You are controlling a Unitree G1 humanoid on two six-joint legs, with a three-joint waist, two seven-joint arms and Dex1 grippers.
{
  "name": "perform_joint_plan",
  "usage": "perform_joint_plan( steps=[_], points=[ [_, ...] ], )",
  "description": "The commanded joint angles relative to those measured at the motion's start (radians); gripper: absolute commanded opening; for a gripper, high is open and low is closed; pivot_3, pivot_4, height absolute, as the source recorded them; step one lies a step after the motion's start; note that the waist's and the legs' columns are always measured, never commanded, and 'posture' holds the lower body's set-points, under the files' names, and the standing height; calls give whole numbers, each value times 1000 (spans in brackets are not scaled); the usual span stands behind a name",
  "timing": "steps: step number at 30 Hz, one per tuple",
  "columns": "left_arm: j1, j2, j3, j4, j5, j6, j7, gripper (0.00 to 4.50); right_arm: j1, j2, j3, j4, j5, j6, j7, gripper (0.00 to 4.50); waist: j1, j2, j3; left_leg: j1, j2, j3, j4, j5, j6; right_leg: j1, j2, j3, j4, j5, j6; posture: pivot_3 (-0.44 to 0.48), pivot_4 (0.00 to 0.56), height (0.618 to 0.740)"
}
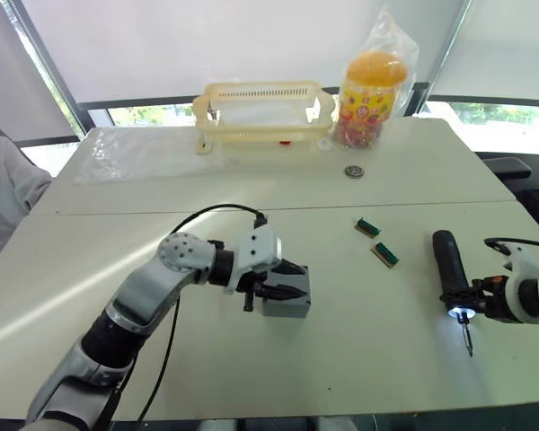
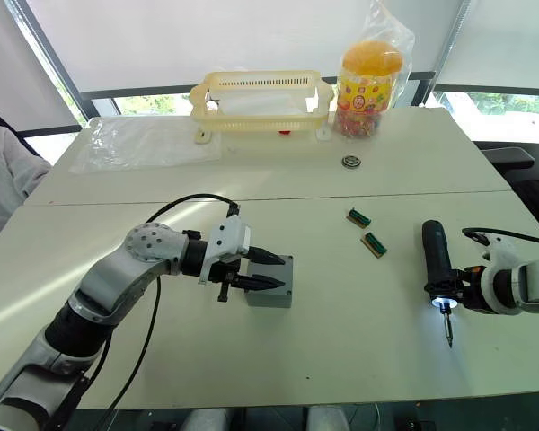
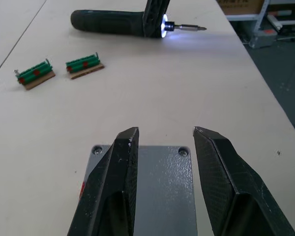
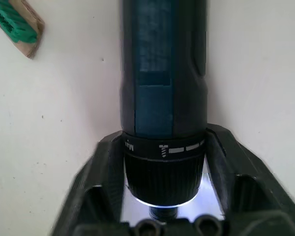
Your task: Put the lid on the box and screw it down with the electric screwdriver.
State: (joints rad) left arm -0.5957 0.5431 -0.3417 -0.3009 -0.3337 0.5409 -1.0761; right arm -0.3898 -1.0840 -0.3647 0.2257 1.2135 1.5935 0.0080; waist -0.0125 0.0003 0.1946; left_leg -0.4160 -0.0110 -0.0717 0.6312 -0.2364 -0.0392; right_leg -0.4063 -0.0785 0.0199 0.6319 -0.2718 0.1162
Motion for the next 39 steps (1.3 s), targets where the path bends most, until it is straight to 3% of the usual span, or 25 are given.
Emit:
perform_joint_plan(
  steps=[1,2,8,12,15,19,23,30,39],
  points=[
    [-3,2,20,-35,-6,0,12,1752,-4,12,-10,-27,-87,-21,39,4198,1,-1,0,0,0,0,1,0,0,1,0,0,0,0,0,0,150,740],
    [-3,0,27,-30,-11,4,17,1752,-2,19,-14,-26,-107,-26,47,4473,2,-1,0,1,0,0,1,0,0,2,0,0,0,1,0,0,150,740],
    [-13,-10,130,45,-68,39,56,1752,26,-2,7,-151,-218,-147,182,4473,0,-3,-1,6,0,0,1,0,0,7,0,0,-1,1,0,0,150,740],
    [-40,17,258,137,-84,69,126,1752,6,-6,0,-290,-385,-593,427,4473,-8,0,0,6,0,1,0,0,0,5,0,1,0,1,1,0,150,740],
    [-10,54,274,239,-30,22,146,1752,39,57,-1,-452,-361,-731,590,4473,-9,0,0,7,1,2,-2,0,0,4,1,1,1,1,1,0,150,740],
    [92,110,230,249,20,-15,114,1752,218,177,149,-713,-472,-936,675,4473,0,-5,-2,6,2,0,-3,-1,0,4,2,0,1,1,1,0,150,740],
    [162,108,178,228,76,-56,125,1752,338,217,328,-734,-691,-1081,679,4473,8,-5,-2,5,-1,1,0,0,-1,4,-3,1,1,1,1,0,150,740],
    [188,40,118,217,107,-73,140,1752,441,300,384,-763,-675,-1063,718,4473,4,-6,-2,8,-1,1,2,1,-3,9,-3,2,-1,3,-1,0,150,740],
    [97,-15,46,319,180,-149,117,1752,381,371,505,-770,-664,-955,734,4473,1,-6,-2,9,0,-1,1,1,-3,9,-1,0,1,3,0,0,150,740]
  ],
)
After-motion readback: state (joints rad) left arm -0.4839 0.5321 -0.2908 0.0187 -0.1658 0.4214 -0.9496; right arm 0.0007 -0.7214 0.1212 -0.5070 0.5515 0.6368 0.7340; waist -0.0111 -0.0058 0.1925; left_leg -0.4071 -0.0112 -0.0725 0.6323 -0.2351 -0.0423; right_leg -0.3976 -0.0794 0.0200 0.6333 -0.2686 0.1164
